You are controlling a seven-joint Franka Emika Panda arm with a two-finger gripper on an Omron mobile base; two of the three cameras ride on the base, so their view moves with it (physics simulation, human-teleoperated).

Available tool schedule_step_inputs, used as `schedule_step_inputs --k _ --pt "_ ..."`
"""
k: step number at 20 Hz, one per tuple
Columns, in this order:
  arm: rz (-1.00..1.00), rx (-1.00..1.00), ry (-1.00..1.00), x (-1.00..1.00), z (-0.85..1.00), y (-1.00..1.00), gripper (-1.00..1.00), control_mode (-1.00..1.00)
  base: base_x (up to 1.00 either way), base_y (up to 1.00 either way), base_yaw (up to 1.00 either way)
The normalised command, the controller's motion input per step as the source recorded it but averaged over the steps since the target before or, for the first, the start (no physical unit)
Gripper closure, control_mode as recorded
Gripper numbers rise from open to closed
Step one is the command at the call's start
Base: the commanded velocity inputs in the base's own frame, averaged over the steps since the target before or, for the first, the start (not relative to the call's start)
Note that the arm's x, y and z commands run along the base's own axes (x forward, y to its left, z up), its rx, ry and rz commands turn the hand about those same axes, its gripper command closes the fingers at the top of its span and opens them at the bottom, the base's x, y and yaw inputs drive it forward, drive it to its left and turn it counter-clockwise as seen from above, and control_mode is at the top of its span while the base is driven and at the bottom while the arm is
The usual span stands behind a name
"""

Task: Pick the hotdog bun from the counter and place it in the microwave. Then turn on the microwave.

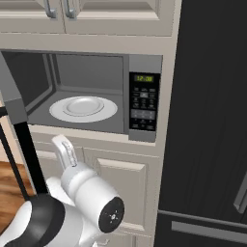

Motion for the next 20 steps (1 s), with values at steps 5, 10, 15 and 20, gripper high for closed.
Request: schedule_step_inputs --k 5,10,15,20 --pt "0.0 0.01 0.0 0.02 -0.03 0.3 -1.0 -1.0 0.0 0.0 0.0" --pt "0.0 0.05 0.0 0.0 -0.04 0.25 -1.0 -1.0 0.0 0.0 0.0" --pt "0.01 0.09 0.0 0.02 -0.05 0.2 -1.0 -1.0 0.0 0.0 0.0" --pt "0.03 0.09 0.0 0.05 -0.07 0.2 -1.0 -1.0 0.0 0.0 0.0"
